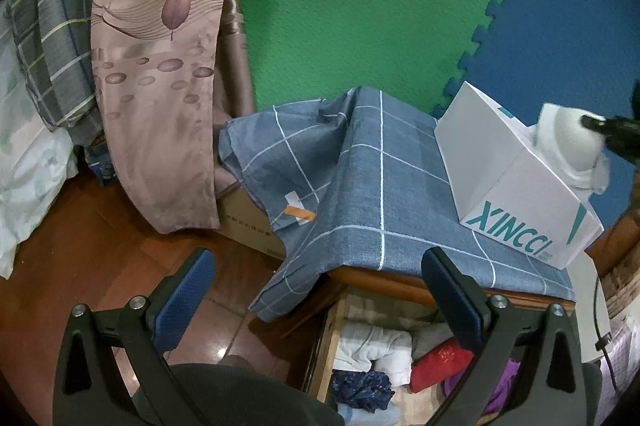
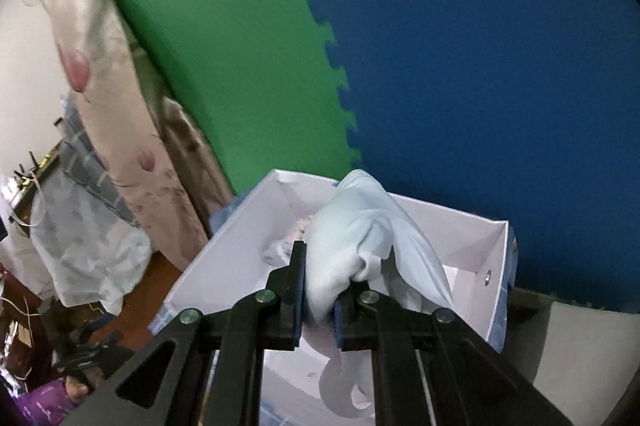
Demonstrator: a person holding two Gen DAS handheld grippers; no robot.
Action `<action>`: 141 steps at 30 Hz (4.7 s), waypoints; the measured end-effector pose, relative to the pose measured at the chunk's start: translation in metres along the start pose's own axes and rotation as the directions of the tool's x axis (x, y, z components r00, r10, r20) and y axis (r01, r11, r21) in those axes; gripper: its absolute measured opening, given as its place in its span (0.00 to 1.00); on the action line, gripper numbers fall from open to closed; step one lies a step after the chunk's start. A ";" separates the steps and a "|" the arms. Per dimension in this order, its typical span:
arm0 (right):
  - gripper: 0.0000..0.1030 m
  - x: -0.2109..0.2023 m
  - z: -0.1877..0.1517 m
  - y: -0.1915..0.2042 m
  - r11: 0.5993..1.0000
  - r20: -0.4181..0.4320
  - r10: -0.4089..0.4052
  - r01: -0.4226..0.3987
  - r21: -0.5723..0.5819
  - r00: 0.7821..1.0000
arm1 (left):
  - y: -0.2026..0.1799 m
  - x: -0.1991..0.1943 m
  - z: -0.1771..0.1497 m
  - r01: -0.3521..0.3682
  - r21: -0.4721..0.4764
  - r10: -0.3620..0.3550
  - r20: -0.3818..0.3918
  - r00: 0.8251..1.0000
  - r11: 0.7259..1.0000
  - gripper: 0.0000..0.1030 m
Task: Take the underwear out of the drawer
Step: 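Carry the white bra into the shoe box and open the right gripper, then reach the left tool into the drawer toward the red sock, then grasp the red sock with the left gripper, then lift the red sock into the white shoe box and open the left gripper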
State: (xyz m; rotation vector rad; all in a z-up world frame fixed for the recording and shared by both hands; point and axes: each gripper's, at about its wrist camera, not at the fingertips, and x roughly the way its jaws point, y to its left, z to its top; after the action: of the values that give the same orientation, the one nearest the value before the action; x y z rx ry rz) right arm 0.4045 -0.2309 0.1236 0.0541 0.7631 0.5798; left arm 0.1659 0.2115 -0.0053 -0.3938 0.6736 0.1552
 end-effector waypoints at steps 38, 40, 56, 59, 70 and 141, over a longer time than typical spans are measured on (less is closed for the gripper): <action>0.63 -0.155 -0.244 -0.018 0.886 0.527 -0.425 0.456 0.077 0.736 | -0.035 -0.007 -0.009 -0.041 0.187 0.032 0.052 0.998 0.981 0.99; 0.63 -0.160 -0.267 -0.024 0.868 0.558 -0.465 0.477 0.137 0.687 | -0.055 -0.010 -0.018 -0.024 0.279 0.010 0.050 0.999 0.960 0.99; 0.90 -0.179 -0.290 -0.035 0.842 0.494 -0.532 0.490 0.224 0.688 | -0.233 0.070 -0.151 0.375 0.677 -0.092 -0.415 0.905 0.634 0.99; 0.90 -0.179 -0.291 -0.039 0.839 0.484 -0.539 0.489 0.237 0.690 | -0.238 0.099 -0.167 0.394 0.686 -0.037 -0.473 0.880 0.612 0.96; 0.90 -0.183 -0.295 -0.045 0.848 0.475 -0.529 0.466 0.254 0.704 | -0.245 0.158 -0.210 0.425 0.765 0.138 -0.546 0.826 0.485 0.75; 0.90 -0.176 -0.292 -0.058 0.853 0.425 -0.521 0.435 0.288 0.740 | -0.324 -0.033 -0.035 0.188 0.853 -0.163 -0.122 0.979 0.486 0.29</action>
State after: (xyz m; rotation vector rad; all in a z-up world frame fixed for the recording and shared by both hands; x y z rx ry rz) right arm 0.1364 -0.4170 0.0079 0.1524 0.2962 -0.0140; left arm 0.2059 -0.0994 0.0896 0.5353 0.6473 -0.4019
